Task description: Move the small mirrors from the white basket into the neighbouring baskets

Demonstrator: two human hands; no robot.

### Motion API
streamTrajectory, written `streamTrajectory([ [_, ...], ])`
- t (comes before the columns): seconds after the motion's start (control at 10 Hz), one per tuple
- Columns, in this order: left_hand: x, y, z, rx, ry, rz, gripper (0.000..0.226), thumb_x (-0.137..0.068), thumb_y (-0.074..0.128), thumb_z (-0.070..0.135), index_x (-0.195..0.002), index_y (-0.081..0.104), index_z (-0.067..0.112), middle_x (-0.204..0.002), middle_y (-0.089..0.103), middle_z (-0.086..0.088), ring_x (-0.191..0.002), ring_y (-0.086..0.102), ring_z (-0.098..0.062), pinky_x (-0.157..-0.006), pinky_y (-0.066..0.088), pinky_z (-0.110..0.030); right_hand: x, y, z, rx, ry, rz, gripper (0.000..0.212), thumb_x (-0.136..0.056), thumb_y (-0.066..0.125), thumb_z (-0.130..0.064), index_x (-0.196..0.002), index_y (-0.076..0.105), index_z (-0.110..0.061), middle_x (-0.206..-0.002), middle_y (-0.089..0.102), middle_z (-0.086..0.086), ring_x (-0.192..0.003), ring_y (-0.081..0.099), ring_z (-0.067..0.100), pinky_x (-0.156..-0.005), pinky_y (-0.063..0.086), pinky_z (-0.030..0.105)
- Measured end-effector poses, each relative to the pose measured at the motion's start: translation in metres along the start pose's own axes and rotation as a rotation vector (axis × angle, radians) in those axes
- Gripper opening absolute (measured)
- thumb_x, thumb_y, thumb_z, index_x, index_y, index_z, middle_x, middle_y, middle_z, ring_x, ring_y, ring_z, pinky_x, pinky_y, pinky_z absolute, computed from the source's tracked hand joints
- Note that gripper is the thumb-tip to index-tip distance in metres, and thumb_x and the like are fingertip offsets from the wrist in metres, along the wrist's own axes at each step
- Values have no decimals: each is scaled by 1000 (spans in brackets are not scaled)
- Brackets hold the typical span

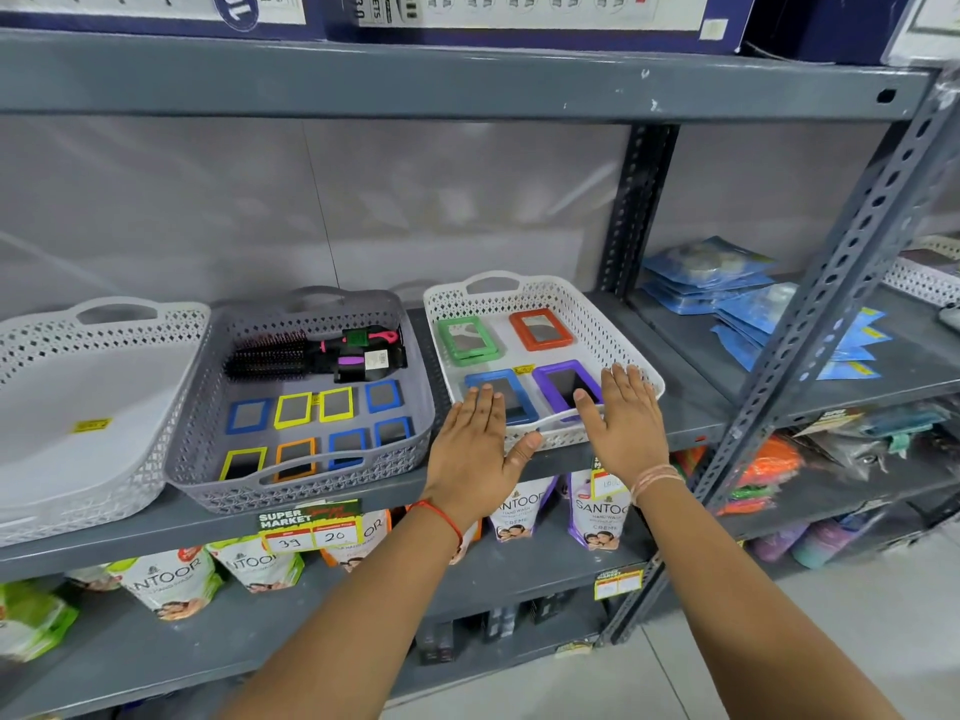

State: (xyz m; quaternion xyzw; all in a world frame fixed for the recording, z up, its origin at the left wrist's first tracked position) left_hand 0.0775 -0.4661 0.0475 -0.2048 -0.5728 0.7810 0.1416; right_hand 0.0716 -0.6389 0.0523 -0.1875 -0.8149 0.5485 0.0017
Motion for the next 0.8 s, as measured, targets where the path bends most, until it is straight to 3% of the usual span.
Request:
streamTrajectory([
  [0.1, 0, -1, -3, -2, -1, 0, 122, -52, -34, 75, -145, 7, 7, -155, 3, -9, -140, -3, -17, -110, -7, -28, -3, 0, -5, 15, -12, -26, 65, -95, 29, -46, -145, 21, -5, -157, 15, 12, -146, 5, 22, -121, 1, 36],
  [0.2, 1, -3, -6, -15, -16, -1, 95, -74, -11, 67, -145, 7, 7, -155, 3, -9, -140, -3, -17, -110, -7, -28, -2, 2, -8, 9, -12, -32, 63, -96, 30, -43, -145, 20, -5, -157, 14, 12, -147, 4, 21, -120, 0, 34],
  [0.3, 2, -3, -7, -12, -24, -15, 95, -74, -11, 67, -145, 6, 7, -155, 2, -9, -140, -4, -17, -110, -8, -27, -1, 3, -10, -3, -6, -34, 64, -96, 30, -44, -145, 20, -5, -157, 14, 12, -147, 4, 21, -120, 0, 34],
  [0.4, 1, -2, -7, -22, -12, -10, 123, -52, -35, 75, -145, 7, 7, -155, 3, -9, -140, -4, -17, -109, -9, -27, 1, 3, -8, -4, -1, -32, 64, -96, 30, -44, -145, 20, -4, -157, 14, 12, -147, 3, 21, -120, -1, 34],
  [0.6, 1, -3, -6, 7, 12, -11, 126, -47, -39, 75, -145, 3, 7, -155, -1, -8, -139, -9, -15, -108, -12, -26, 2, 3, -7, -26, -5, -35, 67, -95, 30, -48, -145, 19, -5, -157, 13, 11, -147, 3, 21, -121, 1, 35],
  [0.7, 11, -21, 2, 73, 85, 75, 106, -61, -32, 74, -143, -5, 11, -154, -6, -7, -137, -16, -13, -109, -15, -24, 18, -15, -29, -95, -129, 205, 79, -89, 19, -60, -144, 23, -4, -156, 18, 13, -146, 8, 23, -120, 2, 31],
  [0.8, 27, -65, 10, 118, 203, 261, 78, -88, -7, 62, -144, 5, 9, -154, 6, -11, -140, -6, -18, -113, -6, -31, 39, -38, -90, -178, -398, 433, 71, -93, 16, -52, -142, 26, -2, -151, 25, 16, -143, 15, 24, -120, 1, 25],
])
Point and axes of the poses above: each hand's wrist, its own x-axis away from the middle knuckle, its own y-axis out of the palm, z = x × y, the point moved 8 cm from there along -x, towards the middle knuckle
